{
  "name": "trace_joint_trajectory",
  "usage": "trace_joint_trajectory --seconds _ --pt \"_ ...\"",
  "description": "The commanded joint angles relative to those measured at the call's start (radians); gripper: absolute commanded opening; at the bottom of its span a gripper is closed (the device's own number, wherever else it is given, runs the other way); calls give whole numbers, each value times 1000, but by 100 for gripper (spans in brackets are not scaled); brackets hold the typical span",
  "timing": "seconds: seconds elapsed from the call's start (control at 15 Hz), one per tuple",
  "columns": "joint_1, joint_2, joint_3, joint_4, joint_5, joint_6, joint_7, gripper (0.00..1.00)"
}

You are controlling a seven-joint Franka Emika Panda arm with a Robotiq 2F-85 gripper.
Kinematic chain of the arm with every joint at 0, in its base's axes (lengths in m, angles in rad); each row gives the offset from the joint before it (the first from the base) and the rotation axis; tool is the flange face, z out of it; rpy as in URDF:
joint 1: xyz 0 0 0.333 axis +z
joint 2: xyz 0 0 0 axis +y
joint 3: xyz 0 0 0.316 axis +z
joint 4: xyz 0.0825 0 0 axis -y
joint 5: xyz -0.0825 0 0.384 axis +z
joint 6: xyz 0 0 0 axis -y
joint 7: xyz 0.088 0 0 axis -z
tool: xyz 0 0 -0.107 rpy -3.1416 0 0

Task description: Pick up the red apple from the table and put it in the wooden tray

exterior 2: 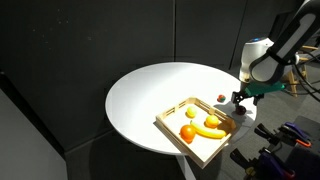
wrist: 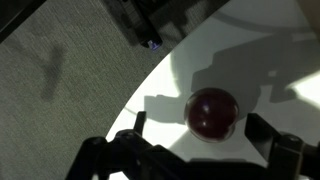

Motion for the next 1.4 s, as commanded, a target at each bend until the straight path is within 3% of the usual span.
trace_joint_trajectory --seconds 0.0,1.2,1.27,1.33 --pt "29 25 -31 18 -6 14 4 100" --pt "60 81 -65 41 2 23 -1 100" --pt "61 82 -66 40 3 24 0 75" --pt "63 82 -67 40 2 24 0 73"
